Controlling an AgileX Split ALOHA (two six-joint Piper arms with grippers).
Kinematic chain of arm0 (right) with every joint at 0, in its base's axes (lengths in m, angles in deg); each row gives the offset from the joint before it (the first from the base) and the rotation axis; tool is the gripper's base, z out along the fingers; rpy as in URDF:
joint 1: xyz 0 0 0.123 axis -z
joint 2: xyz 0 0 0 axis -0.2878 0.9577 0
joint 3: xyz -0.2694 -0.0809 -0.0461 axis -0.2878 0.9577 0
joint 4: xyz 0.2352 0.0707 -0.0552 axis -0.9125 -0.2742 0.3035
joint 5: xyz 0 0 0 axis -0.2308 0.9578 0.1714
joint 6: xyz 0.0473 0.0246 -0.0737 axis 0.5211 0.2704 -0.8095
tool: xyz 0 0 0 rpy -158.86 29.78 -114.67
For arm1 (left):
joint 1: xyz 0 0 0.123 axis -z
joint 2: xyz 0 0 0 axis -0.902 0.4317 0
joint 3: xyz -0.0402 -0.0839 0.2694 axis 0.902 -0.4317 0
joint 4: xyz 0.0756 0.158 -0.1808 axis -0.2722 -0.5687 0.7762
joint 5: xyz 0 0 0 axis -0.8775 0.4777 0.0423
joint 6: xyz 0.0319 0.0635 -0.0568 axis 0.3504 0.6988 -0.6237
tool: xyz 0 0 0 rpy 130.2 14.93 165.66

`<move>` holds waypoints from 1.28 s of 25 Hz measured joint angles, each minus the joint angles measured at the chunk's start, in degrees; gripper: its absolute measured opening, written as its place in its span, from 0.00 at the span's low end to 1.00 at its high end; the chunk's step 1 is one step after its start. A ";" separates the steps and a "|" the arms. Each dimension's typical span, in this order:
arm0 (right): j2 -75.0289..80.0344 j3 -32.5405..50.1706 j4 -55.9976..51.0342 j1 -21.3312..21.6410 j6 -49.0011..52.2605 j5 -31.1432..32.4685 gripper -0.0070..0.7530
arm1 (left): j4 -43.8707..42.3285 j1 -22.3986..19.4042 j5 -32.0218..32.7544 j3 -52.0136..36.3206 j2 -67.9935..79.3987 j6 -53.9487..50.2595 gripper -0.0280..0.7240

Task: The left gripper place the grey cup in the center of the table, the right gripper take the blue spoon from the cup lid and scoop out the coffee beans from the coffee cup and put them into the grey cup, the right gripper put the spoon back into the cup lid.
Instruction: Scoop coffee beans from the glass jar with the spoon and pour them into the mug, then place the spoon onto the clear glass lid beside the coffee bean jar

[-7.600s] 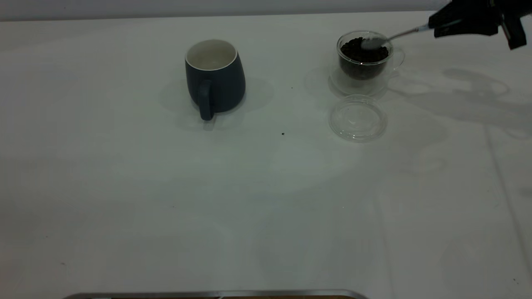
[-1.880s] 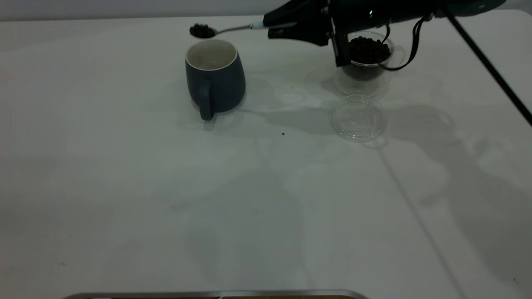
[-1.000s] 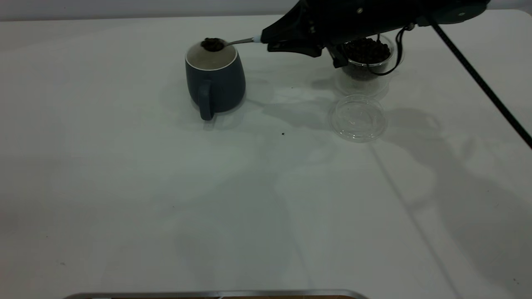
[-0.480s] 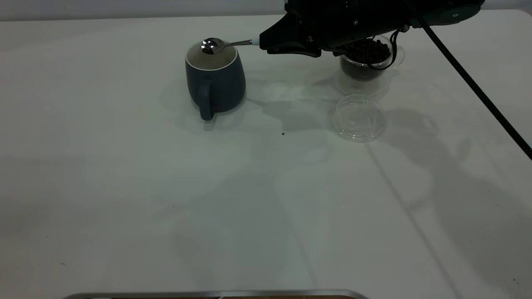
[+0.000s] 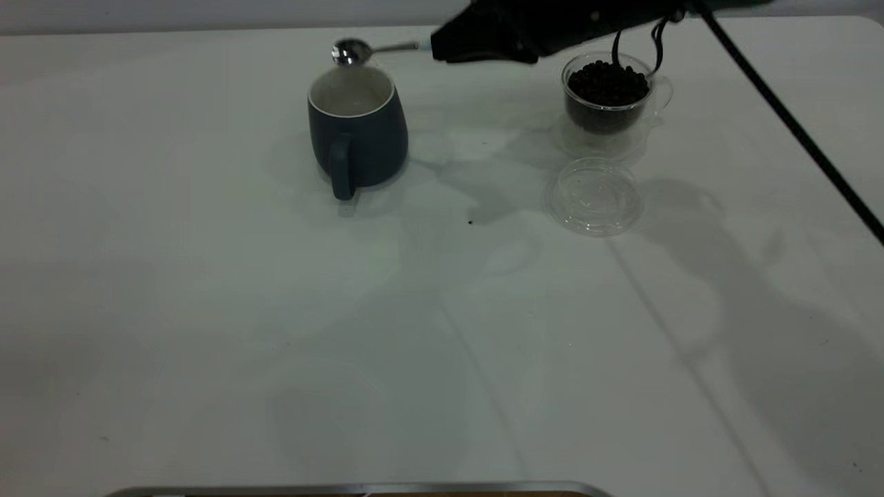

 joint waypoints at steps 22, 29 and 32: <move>-20.32 28.12 15.71 20.08 22.40 10.22 0.15 | -0.04 0.00 -0.05 0.00 0.00 -0.02 0.66; -10.52 28.12 14.14 23.67 22.18 9.42 0.15 | -0.04 0.00 -0.05 0.00 0.00 -0.02 0.66; -7.43 28.06 13.87 26.31 22.33 9.70 0.15 | -0.04 0.00 -0.05 0.00 0.00 -0.02 0.66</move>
